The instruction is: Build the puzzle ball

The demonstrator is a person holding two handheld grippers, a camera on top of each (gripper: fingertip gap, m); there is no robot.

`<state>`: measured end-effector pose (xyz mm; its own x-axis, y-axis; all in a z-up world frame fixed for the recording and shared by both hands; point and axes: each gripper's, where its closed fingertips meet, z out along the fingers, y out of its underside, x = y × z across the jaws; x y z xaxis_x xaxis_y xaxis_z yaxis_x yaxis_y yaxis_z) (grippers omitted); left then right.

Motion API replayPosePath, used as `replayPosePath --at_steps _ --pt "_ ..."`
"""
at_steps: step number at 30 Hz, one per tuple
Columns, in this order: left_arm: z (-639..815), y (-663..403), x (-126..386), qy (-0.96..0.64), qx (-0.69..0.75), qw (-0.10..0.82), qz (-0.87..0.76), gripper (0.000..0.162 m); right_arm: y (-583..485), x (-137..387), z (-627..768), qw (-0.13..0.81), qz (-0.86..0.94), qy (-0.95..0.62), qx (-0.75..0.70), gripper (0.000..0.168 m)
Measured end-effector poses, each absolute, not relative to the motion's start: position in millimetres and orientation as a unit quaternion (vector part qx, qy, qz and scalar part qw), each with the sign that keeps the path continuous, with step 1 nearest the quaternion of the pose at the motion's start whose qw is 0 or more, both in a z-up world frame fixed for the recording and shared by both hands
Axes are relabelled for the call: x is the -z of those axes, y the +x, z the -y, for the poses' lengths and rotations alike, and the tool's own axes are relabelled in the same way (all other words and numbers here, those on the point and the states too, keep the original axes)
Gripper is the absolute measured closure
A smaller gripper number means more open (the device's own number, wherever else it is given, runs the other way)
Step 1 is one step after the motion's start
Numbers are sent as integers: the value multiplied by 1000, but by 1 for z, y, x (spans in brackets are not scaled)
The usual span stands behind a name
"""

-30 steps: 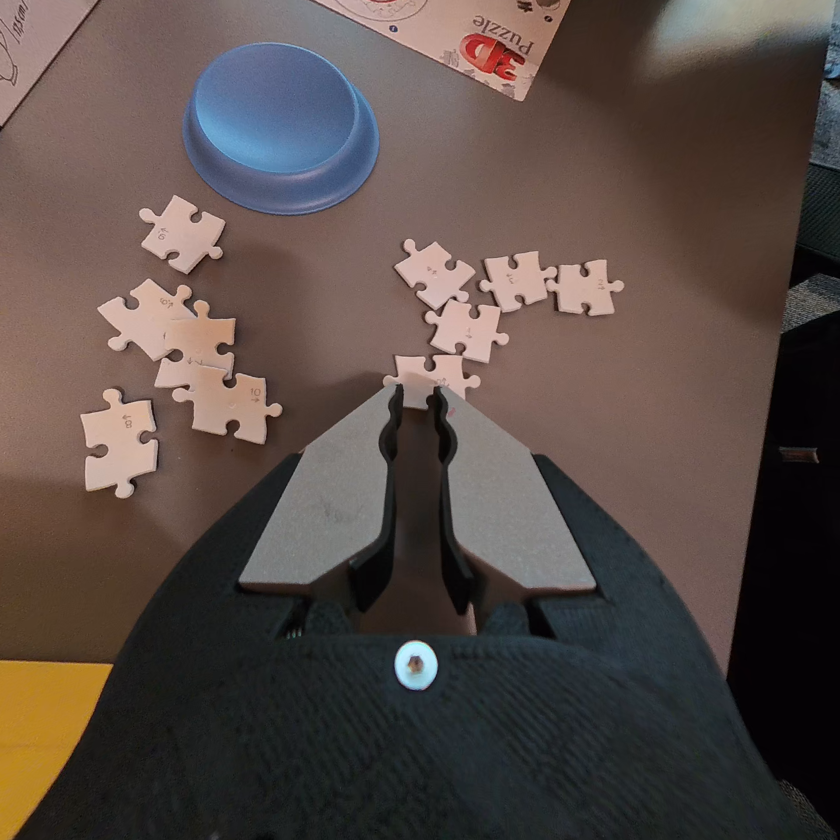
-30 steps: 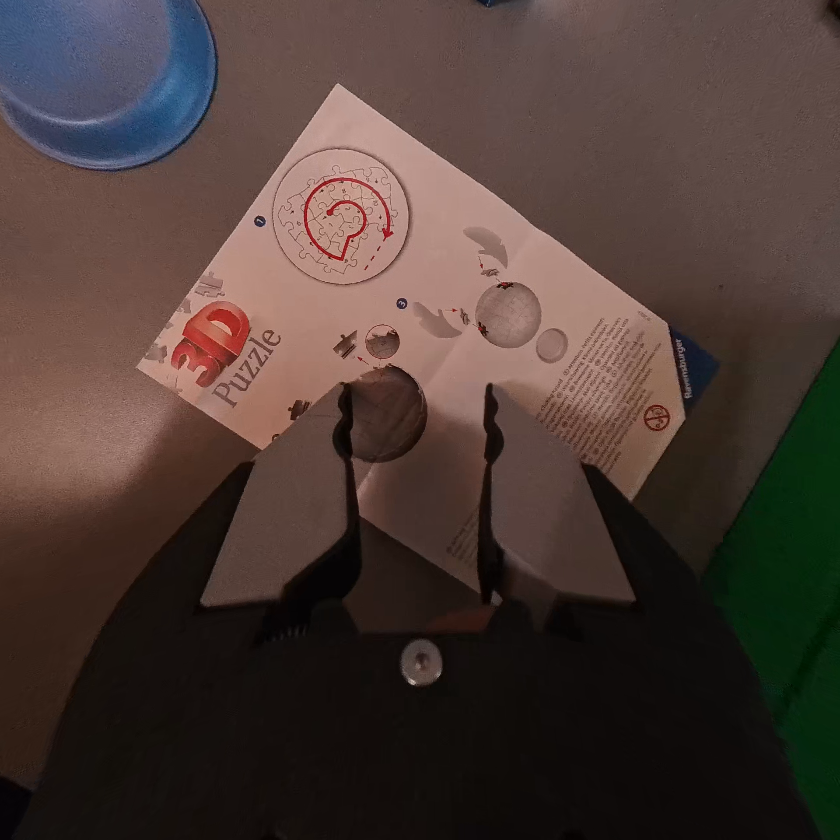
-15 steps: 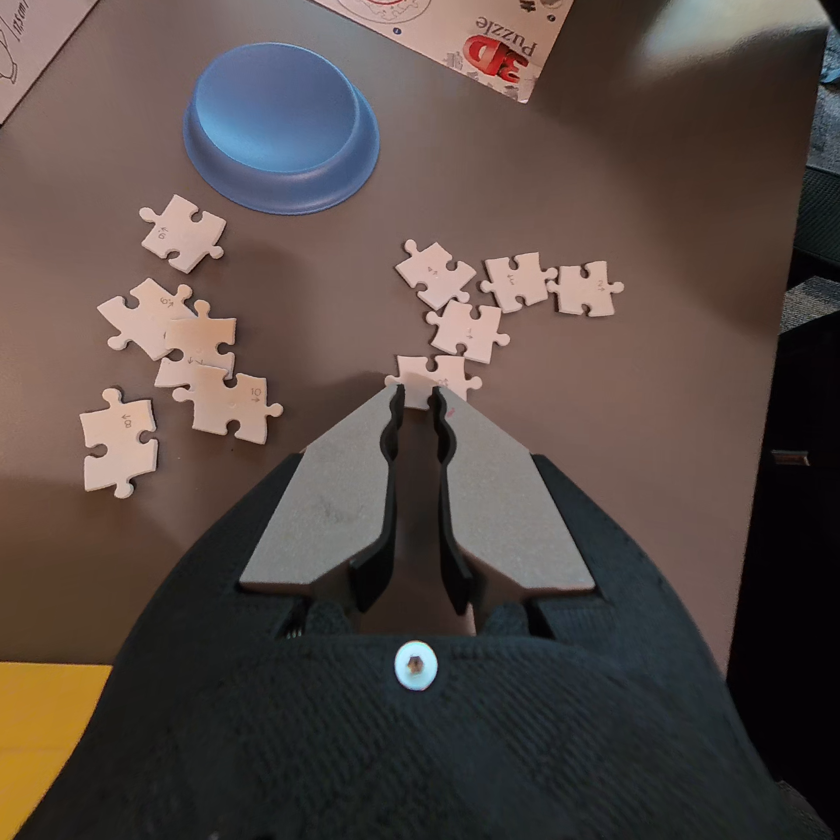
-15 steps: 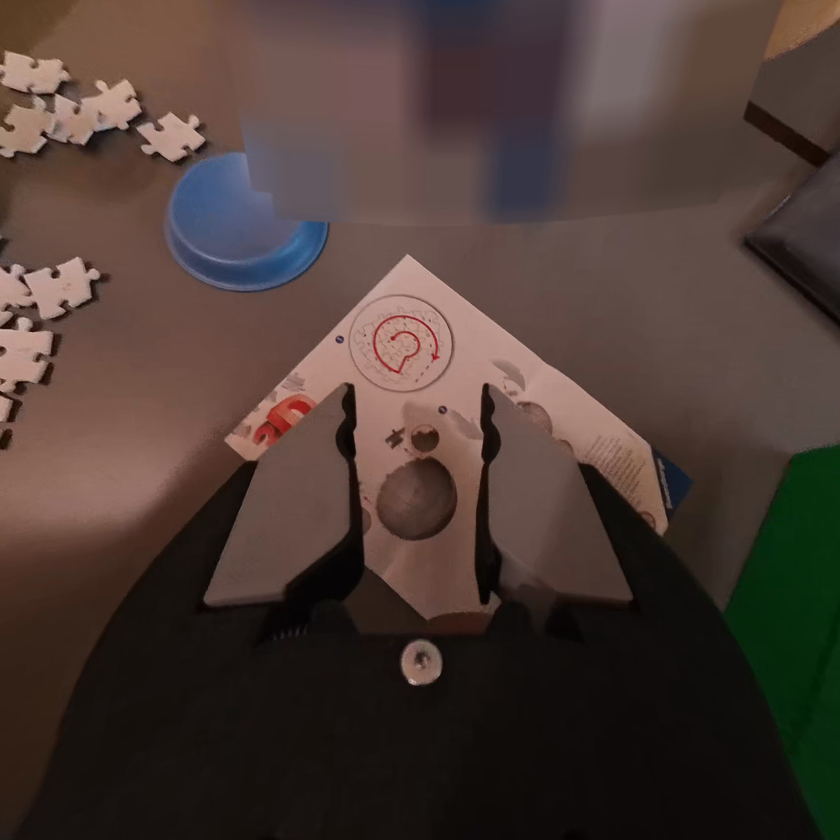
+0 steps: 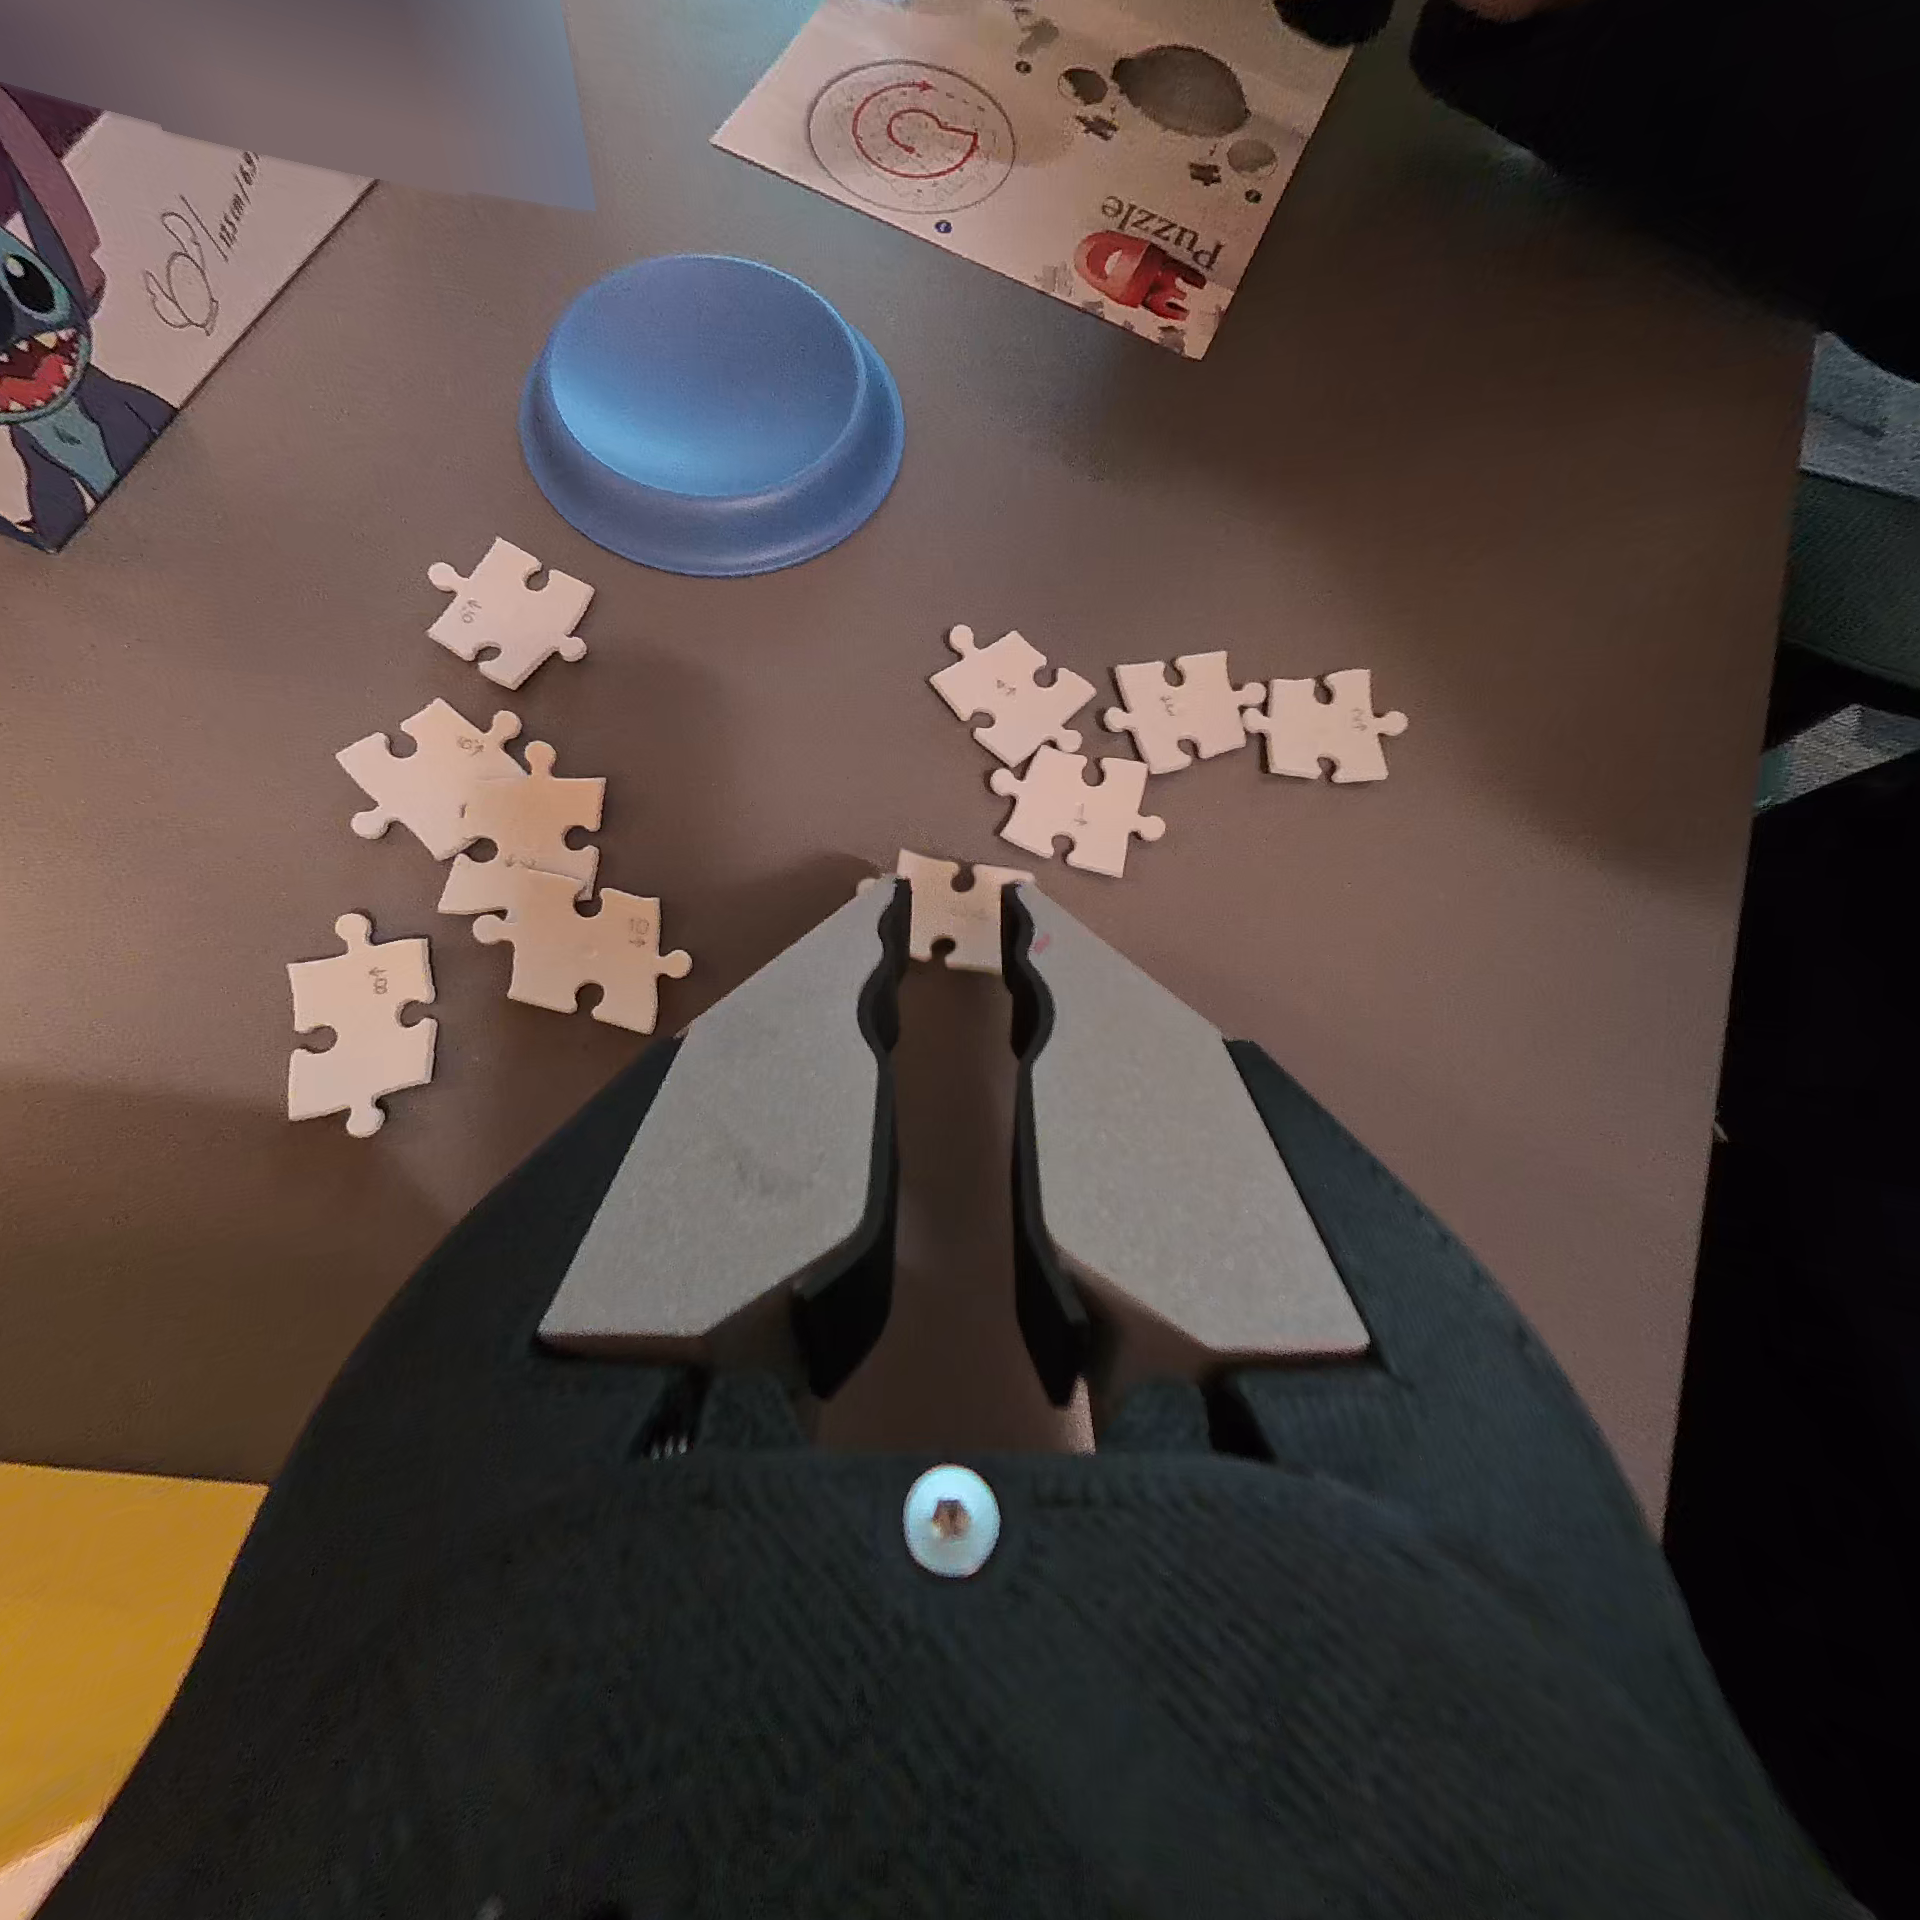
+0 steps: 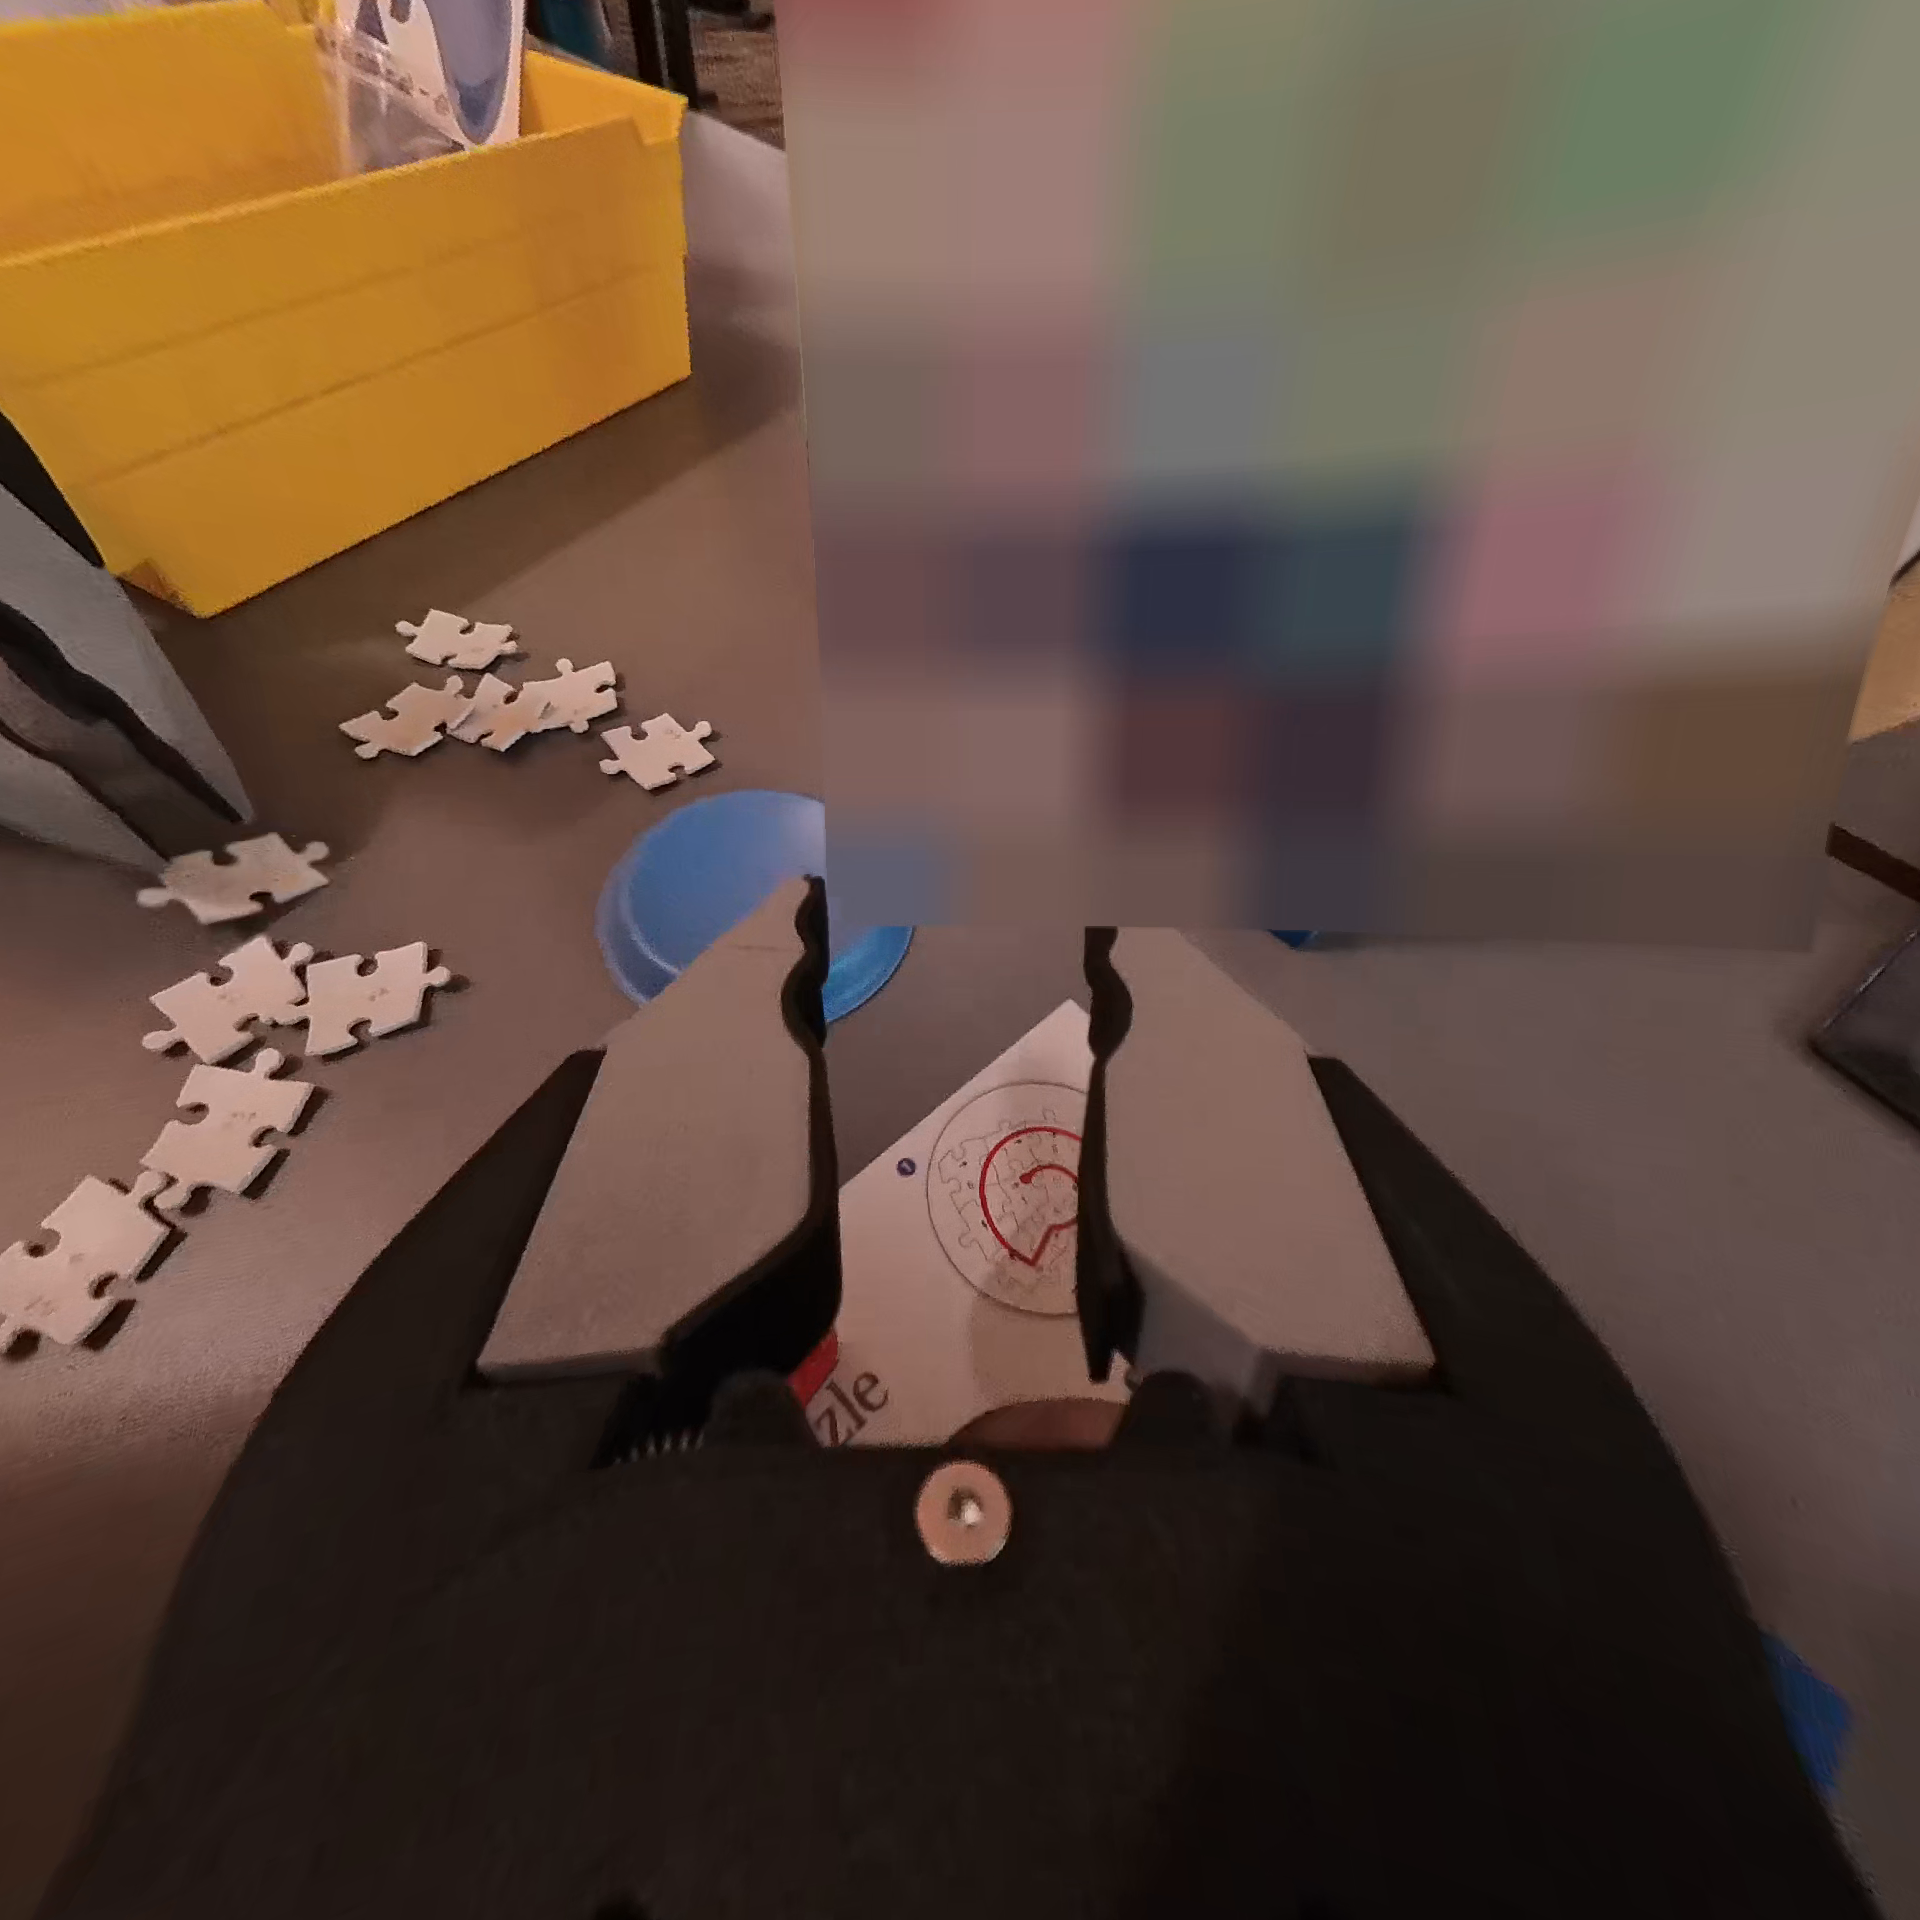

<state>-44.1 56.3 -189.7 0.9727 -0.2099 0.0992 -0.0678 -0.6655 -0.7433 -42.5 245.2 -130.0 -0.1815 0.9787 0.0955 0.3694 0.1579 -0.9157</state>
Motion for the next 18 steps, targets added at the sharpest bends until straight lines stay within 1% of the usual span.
replayPosePath --at_steps 7,18 --pt "-56 -40 191 -910 84 396 -88 148 -35 123 -258 393 621 -530 -424 126" --pt "-56 -32 191 -908 80 396 -109 148 -36 121 -252 410 624 -516 -419 130"
